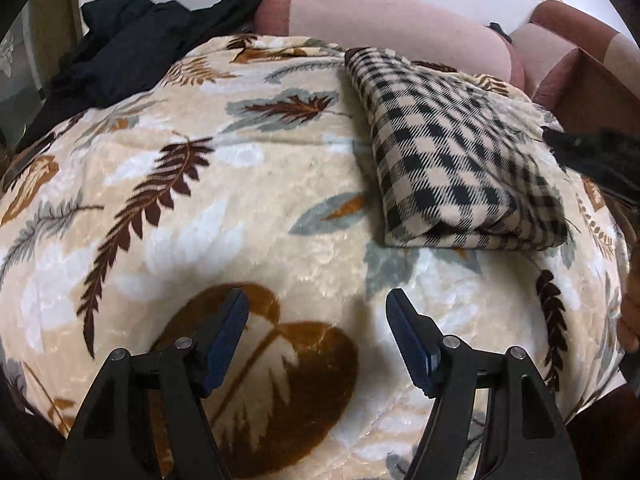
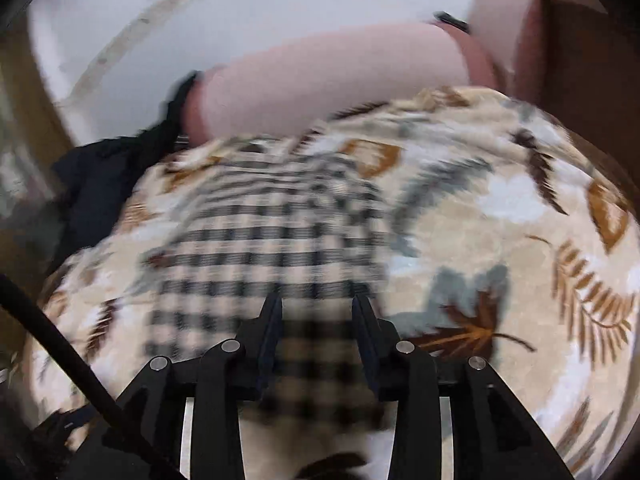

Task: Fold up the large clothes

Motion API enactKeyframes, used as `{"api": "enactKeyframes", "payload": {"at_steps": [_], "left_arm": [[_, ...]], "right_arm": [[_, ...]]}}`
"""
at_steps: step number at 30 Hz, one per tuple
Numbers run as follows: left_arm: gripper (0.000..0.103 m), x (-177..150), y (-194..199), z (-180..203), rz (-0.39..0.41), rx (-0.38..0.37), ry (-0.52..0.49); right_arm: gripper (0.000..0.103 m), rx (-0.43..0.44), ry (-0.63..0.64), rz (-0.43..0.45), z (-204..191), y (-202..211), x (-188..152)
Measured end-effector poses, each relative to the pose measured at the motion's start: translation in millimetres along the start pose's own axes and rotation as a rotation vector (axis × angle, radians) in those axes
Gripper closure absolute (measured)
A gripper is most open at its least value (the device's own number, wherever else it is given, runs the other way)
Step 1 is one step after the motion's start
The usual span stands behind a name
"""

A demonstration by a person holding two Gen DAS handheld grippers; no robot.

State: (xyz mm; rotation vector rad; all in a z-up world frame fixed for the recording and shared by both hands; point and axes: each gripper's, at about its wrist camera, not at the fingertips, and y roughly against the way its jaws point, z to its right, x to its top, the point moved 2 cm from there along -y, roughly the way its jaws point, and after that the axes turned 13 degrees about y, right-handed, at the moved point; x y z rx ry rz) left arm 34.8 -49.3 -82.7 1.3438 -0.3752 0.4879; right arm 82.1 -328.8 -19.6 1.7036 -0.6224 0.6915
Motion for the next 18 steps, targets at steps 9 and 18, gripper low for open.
{"api": "enactKeyframes", "payload": {"at_steps": [9, 18], "left_arm": [[0.027, -17.3, -10.5, 0.4, 0.019, 0.042, -0.072], [0.009, -18.8, -17.3, 2.0, 0.048, 0.008, -0.078]], "right_arm": [[0.063, 0.439, -0.162, -0.054, -45.5, -52.7, -5.6], [0.055, 0.655, -0.272, -0.200, -49.8, -91.5, -29.6]]}}
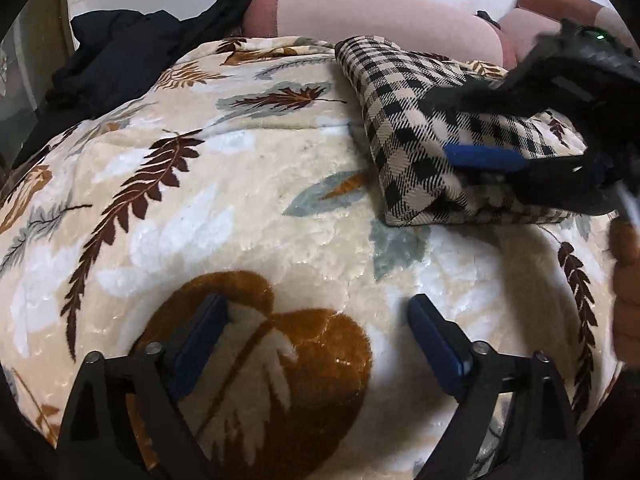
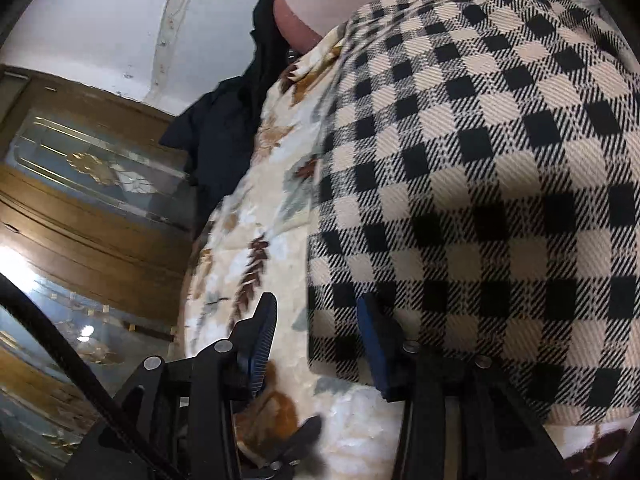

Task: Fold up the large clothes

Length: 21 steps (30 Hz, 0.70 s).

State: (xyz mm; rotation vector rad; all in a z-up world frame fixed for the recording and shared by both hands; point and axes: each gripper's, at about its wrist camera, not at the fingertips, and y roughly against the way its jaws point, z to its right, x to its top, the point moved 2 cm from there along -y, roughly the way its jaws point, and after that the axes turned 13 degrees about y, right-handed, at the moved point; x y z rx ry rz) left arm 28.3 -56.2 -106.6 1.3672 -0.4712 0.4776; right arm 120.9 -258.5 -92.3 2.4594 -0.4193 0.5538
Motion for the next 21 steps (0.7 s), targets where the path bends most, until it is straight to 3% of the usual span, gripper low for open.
{"api": "enactKeyframes", "payload": {"at_steps": [2, 4, 6, 9, 12, 15, 18, 21], "left_arm": [[0.007, -0.3, -2.4, 2.7, 0.004, 0.009, -0.006], [0.005, -0.3, -4.0, 5.1, 0.014, 0.021, -0.022], [0.004, -0.5, -5.1, 4.8, 0.021, 0.019, -0.017], [0.004, 0.4, -4.6, 5.3, 0.012, 0.020, -0.027], [0.004, 2.8, -1.8, 2.5, -0.017, 0.007, -0.017], [0.004, 3.7, 3.7, -0.3, -0.016, 0.009, 0.010], [0.004, 4.4, 14.8, 1.1, 0.018, 0.022, 0.015], [0.004, 3.4, 32.2, 5.8, 0.085, 0.039, 0.001]], "right_arm": [[0.055, -0.007, 0.017, 0.035, -2.7, 13.2, 2.2], [0.055, -0.069, 0.031, 0.069, -1.9, 26.3, 5.1], [0.054, -0.169, 0.022, 0.090, 5.6, 35.9, 7.5], [0.054, -0.413, -0.030, 0.060, 23.9, 47.4, 2.6], [0.054, -0.503, -0.064, 0.041, 24.4, 69.4, -11.4], [0.052, -0.632, 0.009, 0.024, 6.5, 89.3, -23.8], [0.045, -0.758, 0.092, 0.027, -14.6, 112.1, -43.0], [0.042, -0.798, 0.099, 0.050, -23.6, 130.4, -74.3]]}}
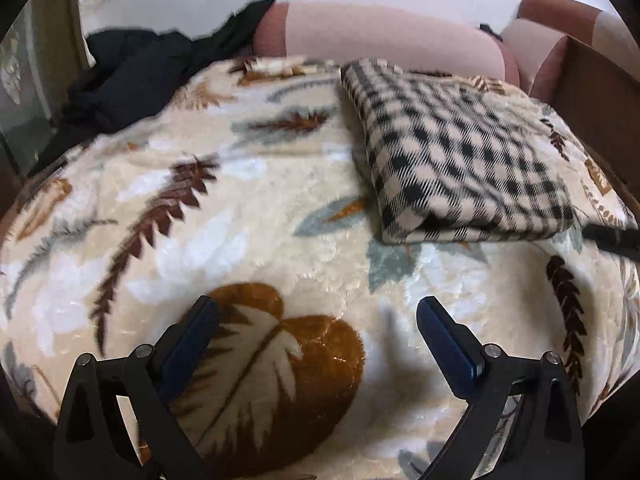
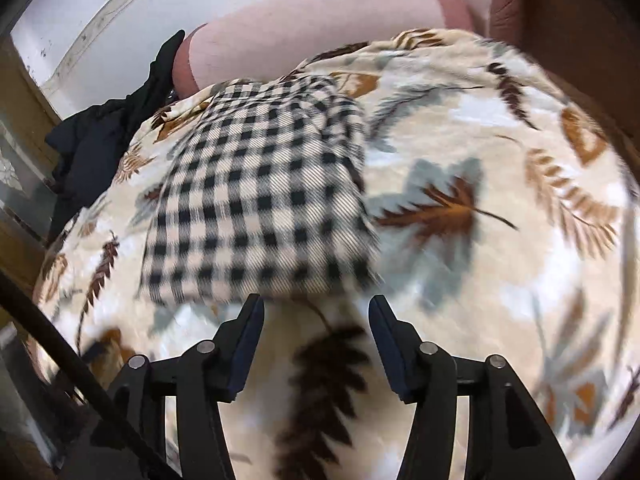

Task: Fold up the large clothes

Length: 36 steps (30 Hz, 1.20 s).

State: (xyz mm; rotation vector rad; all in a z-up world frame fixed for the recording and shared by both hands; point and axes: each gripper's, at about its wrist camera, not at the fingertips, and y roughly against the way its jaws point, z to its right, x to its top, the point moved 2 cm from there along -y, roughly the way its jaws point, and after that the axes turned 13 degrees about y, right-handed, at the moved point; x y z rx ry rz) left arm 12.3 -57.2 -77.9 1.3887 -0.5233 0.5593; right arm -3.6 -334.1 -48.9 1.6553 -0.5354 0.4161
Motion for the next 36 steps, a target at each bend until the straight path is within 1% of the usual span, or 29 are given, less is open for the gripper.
{"api": "enactKeyframes", "payload": {"at_steps": [3, 6, 9, 11, 14, 17, 21, 27, 36], "left_arm": [[0.004, 0.8, 15.2, 2.9, 0.033, 0.011, -0.005], [0.004, 0.4, 28.0, 4.8, 0.042, -0.015, 0.014], [0.004, -2.9, 36.7, 7.4, 0.036, -0.026, 0.019], [0.004, -6.1, 38.5, 8.5, 0.023, -0.033, 0.016], [0.004, -16.1, 39.5, 11.7, -0.006, -0.035, 0.001], [0.004, -25.6, 42.5, 14.4, -0.018, -0.033, -0.014], [0.004, -31.9, 45.0, 17.9, -0.018, -0.032, -0.033], [0.004, -34.9, 43.7, 19.0, -0.039, -0.038, -0.029], [0.004, -36.6, 38.6, 18.3, -0.067, -0.042, -0.018]], "right_arm": [[0.042, -0.019, -0.042, -0.008, -0.1, 0.9, -26.7], [0.042, -0.037, -0.073, -0.021, -1.0, -3.3, -40.2], [0.042, -0.091, -0.049, 0.017, -3.6, 6.3, -42.3], [0.042, -0.145, -0.021, 0.066, -6.6, 16.6, -40.8], [0.039, -0.193, 0.007, 0.111, -12.0, 27.7, -40.3], [0.039, -0.201, 0.031, 0.101, -19.1, 26.1, -42.5], [0.039, -0.185, 0.072, 0.065, -31.7, 15.2, -47.9], [0.038, -0.221, 0.151, 0.064, -49.0, 11.3, -50.5], [0.038, -0.231, 0.148, 0.054, -47.4, 7.8, -50.5]]}}
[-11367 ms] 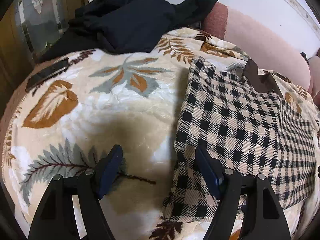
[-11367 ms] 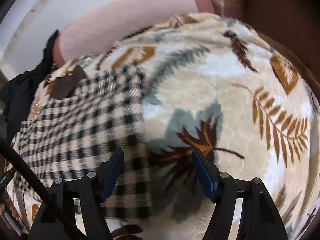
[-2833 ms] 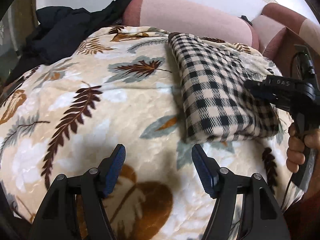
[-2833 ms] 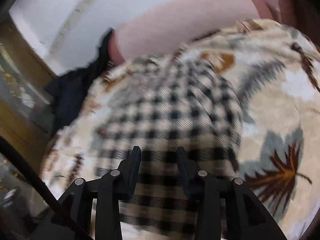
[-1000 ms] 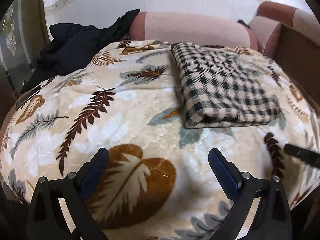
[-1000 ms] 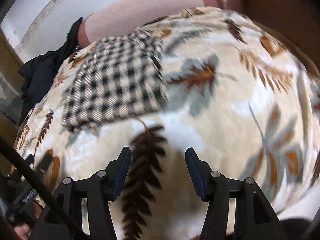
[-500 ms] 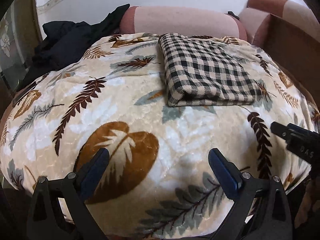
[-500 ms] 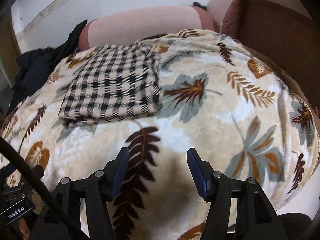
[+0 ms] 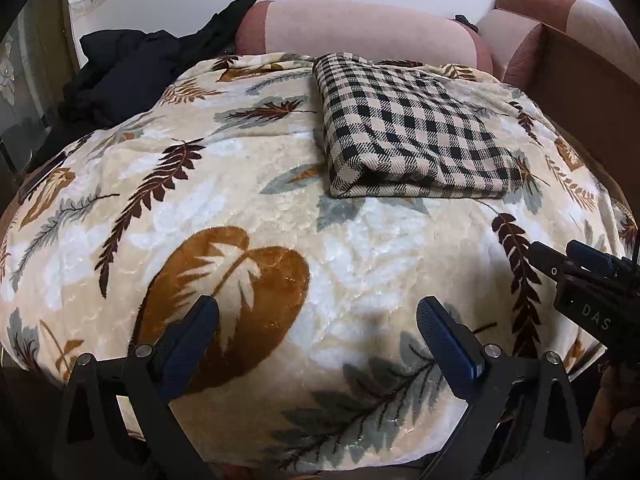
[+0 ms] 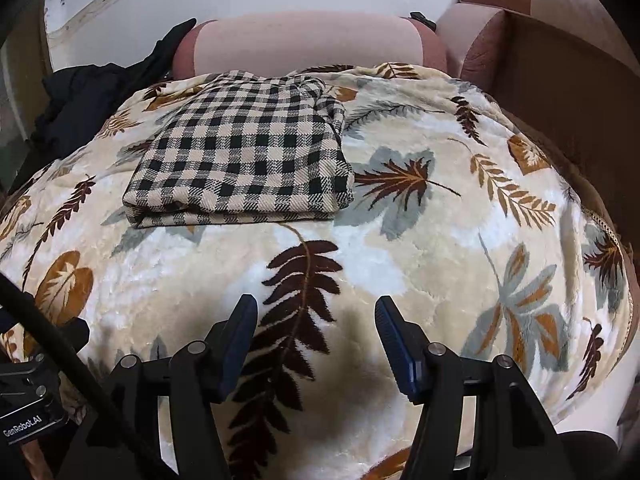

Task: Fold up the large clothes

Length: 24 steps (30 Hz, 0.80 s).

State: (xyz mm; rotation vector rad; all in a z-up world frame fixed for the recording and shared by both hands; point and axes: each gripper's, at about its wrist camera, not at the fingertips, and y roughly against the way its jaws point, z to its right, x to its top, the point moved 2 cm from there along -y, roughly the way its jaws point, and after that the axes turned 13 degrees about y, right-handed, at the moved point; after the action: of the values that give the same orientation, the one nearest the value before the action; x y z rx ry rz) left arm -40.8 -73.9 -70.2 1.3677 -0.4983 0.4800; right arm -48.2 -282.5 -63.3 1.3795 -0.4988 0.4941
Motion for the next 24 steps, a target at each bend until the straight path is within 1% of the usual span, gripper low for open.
{"api": "enactKeyframes", "payload": {"at_steps": [10, 24], "left_arm": [[0.004, -0.7, -2.3, -0.3, -0.016, -0.006, 0.008], [0.004, -4.8, -0.3, 1.1, -0.027, -0.010, 0.005]], "right_arm": [[0.037, -0.008, 0.016, -0.006, -3.3, -3.1, -0.5], [0.036, -0.020, 0.006, -0.007, 0.3, -2.4, -1.8]]}}
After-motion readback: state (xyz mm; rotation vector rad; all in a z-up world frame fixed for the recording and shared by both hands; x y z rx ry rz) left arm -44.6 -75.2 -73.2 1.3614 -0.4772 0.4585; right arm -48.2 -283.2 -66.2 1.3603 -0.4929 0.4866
